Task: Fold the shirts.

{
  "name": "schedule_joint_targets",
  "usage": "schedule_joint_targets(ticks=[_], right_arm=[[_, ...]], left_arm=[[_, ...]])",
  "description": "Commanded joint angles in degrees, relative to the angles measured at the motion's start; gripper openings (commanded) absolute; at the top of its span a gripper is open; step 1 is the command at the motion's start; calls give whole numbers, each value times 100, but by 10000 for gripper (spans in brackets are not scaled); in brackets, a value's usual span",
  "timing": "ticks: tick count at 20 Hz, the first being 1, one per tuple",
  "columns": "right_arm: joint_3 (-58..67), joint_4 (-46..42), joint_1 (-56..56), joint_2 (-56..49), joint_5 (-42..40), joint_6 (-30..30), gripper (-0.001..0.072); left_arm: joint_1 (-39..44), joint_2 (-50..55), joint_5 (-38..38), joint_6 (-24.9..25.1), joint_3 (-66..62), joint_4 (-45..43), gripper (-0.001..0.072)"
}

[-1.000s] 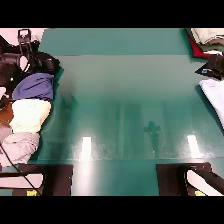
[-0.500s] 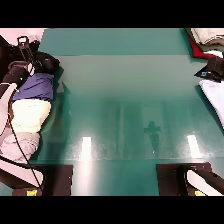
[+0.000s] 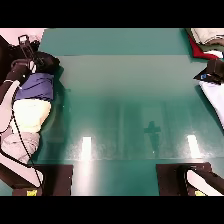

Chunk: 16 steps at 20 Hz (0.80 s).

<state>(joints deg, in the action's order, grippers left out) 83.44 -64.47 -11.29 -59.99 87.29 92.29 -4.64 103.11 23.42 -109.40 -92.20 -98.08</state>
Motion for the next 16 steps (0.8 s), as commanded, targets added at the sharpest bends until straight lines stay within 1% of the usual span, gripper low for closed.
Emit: schedule_joint_targets(ticks=[1,3,6,9,13,16], right_arm=[[0,33,4,2,-188,2,17],[2,52,4,7,-297,2,16],[11,52,2,7,-592,2,17],[254,50,0,4,-1056,2,17],[1038,50,0,4,-1539,2,17],[1711,48,0,2,-1552,2,17]], left_arm=[[225,-229,645,785,-879,212,28],[507,-553,984,1469,-1582,223,28],[1071,-1213,1545,2295,-2553,289,28],[1611,-2218,1591,2907,-2677,616,28],[2345,-3357,2166,3532,-2664,1720,28],[2911,-3674,2787,3936,-2645,2868,28]])
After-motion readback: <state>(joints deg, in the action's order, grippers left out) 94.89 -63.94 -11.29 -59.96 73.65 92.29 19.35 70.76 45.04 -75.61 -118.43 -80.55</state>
